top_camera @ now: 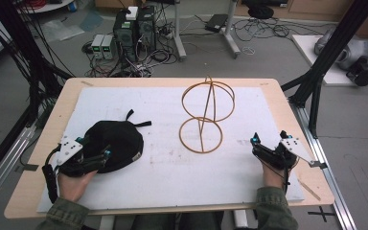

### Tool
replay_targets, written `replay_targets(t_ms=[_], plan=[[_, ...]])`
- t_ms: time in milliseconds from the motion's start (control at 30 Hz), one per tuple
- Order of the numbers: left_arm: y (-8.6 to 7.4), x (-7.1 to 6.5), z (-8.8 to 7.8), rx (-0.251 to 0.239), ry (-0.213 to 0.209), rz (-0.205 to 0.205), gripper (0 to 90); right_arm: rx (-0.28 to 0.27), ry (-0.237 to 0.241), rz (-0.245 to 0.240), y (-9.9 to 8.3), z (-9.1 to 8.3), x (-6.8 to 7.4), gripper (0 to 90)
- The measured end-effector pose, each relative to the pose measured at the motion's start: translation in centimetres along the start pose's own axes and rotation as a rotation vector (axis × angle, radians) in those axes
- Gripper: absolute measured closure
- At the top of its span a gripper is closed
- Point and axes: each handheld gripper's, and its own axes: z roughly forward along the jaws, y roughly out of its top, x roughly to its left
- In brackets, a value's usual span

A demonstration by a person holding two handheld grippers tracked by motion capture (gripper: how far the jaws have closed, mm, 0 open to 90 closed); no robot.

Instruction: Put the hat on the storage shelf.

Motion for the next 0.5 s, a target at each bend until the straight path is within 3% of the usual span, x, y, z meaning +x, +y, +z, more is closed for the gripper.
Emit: replay_targets(t_ms=[500], plan=[[-0.37,-0.43,0.68,0.08,0.005,0.044,19.4,0.004,-0.004,0.0,-0.02,0.06,-0.04,0.9]])
